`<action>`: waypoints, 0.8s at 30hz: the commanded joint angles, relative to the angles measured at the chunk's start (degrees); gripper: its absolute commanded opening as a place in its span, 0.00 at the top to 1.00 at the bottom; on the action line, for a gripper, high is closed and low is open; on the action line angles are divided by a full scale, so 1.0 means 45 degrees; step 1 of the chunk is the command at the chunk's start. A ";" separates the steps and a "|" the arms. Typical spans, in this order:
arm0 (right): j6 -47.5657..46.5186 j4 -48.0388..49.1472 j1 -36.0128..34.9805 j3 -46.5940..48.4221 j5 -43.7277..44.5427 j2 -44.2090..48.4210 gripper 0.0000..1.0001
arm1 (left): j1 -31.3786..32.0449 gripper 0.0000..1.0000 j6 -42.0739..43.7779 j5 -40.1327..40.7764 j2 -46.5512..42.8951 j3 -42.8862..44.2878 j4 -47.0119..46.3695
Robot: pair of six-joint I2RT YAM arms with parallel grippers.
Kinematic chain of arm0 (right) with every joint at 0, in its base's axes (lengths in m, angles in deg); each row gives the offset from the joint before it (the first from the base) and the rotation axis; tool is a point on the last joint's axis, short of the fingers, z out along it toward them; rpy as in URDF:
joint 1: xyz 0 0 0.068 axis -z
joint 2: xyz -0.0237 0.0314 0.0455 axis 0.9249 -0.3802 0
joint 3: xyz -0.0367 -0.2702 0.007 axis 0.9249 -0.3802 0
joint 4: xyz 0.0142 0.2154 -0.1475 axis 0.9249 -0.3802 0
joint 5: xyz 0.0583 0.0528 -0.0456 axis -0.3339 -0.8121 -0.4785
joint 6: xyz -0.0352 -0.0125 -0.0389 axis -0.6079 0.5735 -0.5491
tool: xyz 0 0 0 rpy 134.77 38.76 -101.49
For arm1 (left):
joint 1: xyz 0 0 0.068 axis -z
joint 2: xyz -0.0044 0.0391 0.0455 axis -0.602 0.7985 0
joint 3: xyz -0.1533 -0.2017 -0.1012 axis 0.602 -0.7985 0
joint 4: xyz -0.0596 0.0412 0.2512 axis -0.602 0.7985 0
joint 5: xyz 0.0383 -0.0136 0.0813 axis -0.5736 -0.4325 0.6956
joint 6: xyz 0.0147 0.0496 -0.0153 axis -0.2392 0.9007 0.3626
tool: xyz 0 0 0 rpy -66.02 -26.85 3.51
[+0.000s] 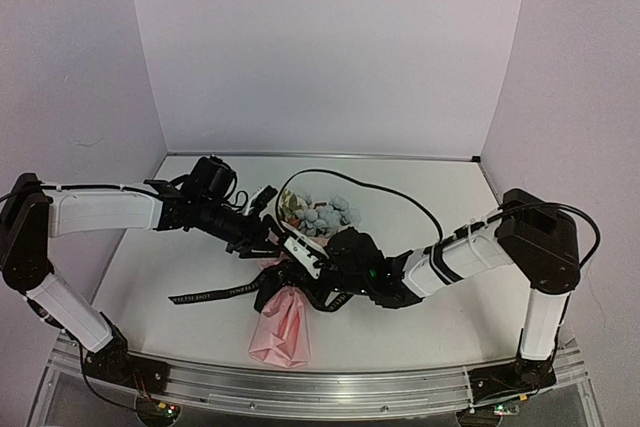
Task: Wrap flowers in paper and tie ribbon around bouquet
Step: Cross the ribbon over the folded bouquet.
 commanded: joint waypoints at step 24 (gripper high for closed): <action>0.0173 0.0201 -0.0063 0.0866 -0.0240 -0.0368 1.00 | 0.0356 0.83 0.1387 0.5091 -0.0061 0.0586 0.2183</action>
